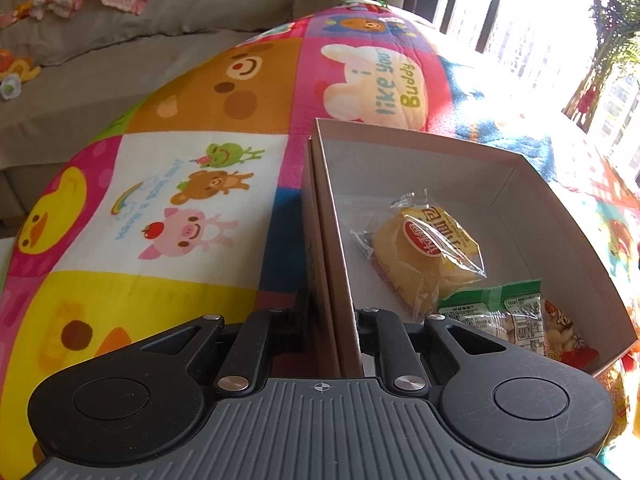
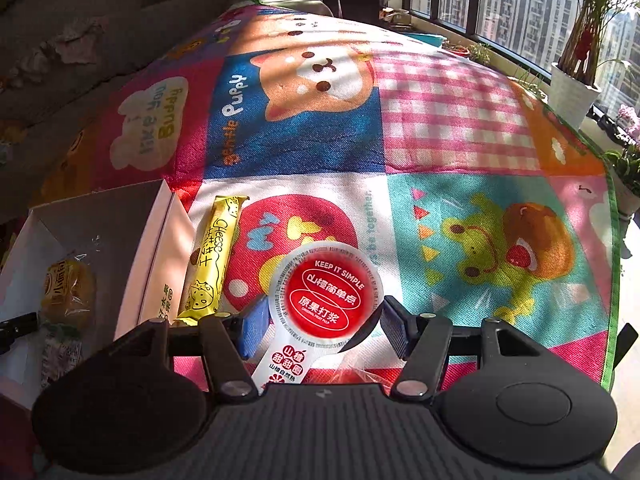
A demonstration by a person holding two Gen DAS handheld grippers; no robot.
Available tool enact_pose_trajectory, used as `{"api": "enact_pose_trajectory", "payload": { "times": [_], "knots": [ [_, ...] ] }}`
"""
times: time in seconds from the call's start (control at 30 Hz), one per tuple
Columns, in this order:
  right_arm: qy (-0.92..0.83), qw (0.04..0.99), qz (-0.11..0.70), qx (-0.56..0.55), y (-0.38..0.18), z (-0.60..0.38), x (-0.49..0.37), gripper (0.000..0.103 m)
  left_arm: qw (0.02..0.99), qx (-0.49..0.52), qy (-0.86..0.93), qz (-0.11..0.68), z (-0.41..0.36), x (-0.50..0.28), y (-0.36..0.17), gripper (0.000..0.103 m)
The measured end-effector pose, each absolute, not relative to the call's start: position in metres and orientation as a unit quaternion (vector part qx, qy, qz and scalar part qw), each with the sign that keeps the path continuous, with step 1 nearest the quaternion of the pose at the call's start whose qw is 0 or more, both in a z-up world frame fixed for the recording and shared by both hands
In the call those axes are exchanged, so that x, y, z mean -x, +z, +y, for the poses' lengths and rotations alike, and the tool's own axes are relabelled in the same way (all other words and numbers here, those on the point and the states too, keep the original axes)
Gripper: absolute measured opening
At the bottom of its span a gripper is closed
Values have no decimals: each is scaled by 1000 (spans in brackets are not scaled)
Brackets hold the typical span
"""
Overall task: Organize objects
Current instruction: 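Grasp the round red 'Keep it simple' lollipop with the right gripper and lift it, then carry the lollipop into the white box and open the right gripper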
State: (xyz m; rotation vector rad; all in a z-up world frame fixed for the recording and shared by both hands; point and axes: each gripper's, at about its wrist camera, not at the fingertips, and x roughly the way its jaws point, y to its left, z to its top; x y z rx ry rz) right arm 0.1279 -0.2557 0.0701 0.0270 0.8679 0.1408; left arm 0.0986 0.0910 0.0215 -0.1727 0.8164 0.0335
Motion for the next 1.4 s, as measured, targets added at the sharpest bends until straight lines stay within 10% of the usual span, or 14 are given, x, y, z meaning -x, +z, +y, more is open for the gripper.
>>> {"api": "enact_pose_trajectory", "payload": {
  "times": [0.8, 1.4],
  "knots": [
    [260, 854, 440, 96, 81, -140, 32, 61, 914, 98, 21, 393, 91, -95, 21, 16],
    [170, 911, 335, 167, 109, -84, -135, 61, 916, 102, 17, 389, 94, -94, 20, 17]
  ]
}}
